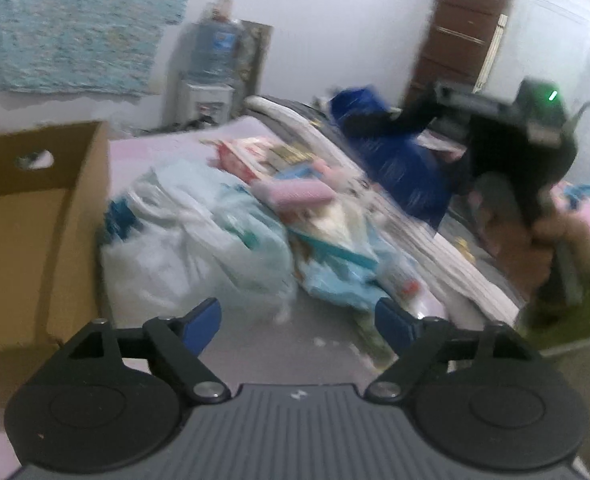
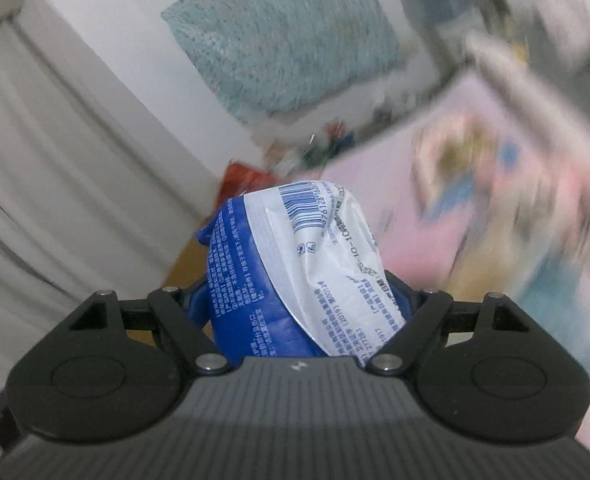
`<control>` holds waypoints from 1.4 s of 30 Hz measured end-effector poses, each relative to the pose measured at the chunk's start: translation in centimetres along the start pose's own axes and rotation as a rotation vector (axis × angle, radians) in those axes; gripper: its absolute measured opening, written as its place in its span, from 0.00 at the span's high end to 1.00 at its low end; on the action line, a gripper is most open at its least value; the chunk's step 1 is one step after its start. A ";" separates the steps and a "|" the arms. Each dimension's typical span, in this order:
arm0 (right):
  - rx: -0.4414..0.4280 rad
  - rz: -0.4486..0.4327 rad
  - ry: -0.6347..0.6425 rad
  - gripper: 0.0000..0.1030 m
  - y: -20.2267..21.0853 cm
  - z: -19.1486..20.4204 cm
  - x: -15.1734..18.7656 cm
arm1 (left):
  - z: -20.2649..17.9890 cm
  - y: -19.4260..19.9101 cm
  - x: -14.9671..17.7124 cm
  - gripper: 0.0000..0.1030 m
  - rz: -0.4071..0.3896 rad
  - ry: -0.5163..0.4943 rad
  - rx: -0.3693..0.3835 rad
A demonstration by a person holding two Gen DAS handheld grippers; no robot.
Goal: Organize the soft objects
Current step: 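Lift the wet-wipes pack with the right tool and carry it toward the box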
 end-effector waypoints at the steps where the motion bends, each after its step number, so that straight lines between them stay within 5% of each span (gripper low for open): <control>1: -0.039 0.035 -0.058 0.21 -0.3 -0.1 2.3 | -0.2 0.1 0.5 0.11 0.015 -0.001 0.024; 8: -0.156 0.158 -0.353 0.20 -3.4 0.9 13.9 | -0.8 0.3 3.4 0.09 0.055 0.041 0.075; 13: -0.192 0.213 -0.521 0.19 -5.8 1.1 17.7 | 0.4 -0.5 4.1 0.09 0.060 0.029 -0.041; 15: -0.200 0.232 -0.554 0.19 -6.6 1.2 18.1 | 0.9 -0.7 4.1 0.11 0.051 0.034 -0.047; 19: -0.197 0.237 -0.591 0.16 -7.6 1.1 18.4 | 2.6 -1.7 4.1 0.35 0.077 0.097 -0.076; 26: -0.165 0.236 -0.620 0.14 -8.6 0.1 18.5 | 4.0 -2.1 4.3 0.56 0.107 0.137 -0.104; 33: -0.141 0.107 -0.605 0.14 -6.1 -1.1 17.3 | 2.9 -2.7 4.1 0.65 0.168 -0.018 -0.246; 42: -0.125 -0.008 -0.621 0.15 -2.1 -3.7 18.0 | -1.1 -5.6 4.5 0.64 0.234 -0.192 -0.255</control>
Point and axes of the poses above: each gripper's, at about its wrist camera, not at the fingertips, and y roughly against the way its jaws point, z to its left, x to its underside, the point moved 4 cm from there along -y, roughly the way its jaws point, and after that the axes turned 12 degrees about x, right-handed, at the moved point
